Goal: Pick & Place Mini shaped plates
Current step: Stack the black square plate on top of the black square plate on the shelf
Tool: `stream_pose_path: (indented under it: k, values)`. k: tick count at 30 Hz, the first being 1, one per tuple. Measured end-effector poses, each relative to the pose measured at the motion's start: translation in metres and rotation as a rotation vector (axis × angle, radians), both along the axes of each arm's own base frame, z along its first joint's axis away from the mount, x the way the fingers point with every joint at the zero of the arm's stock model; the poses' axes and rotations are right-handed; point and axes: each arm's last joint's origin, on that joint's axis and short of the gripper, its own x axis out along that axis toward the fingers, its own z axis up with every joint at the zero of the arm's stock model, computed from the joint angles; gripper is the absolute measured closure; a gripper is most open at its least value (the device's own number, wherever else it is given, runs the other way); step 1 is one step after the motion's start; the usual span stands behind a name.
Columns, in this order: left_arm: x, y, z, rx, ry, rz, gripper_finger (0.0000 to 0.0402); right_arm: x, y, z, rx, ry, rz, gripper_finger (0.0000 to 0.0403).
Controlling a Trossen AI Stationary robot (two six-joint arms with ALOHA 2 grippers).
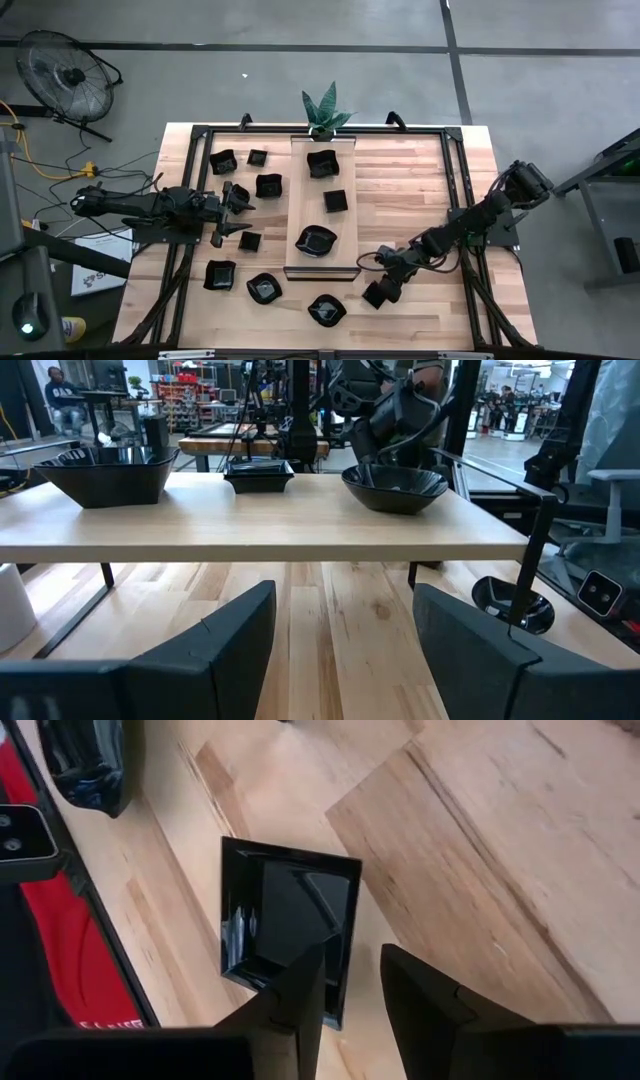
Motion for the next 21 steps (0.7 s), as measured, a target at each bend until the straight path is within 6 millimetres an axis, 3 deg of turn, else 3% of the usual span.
stream_pose_path:
  k: [21]
  values:
    - [0.0000,0.0000,0.0000,0.000,-0.001,0.000,0.0168,0.0050,0.0035,-0.0102,0.021,0.009,0.006,0.0317]
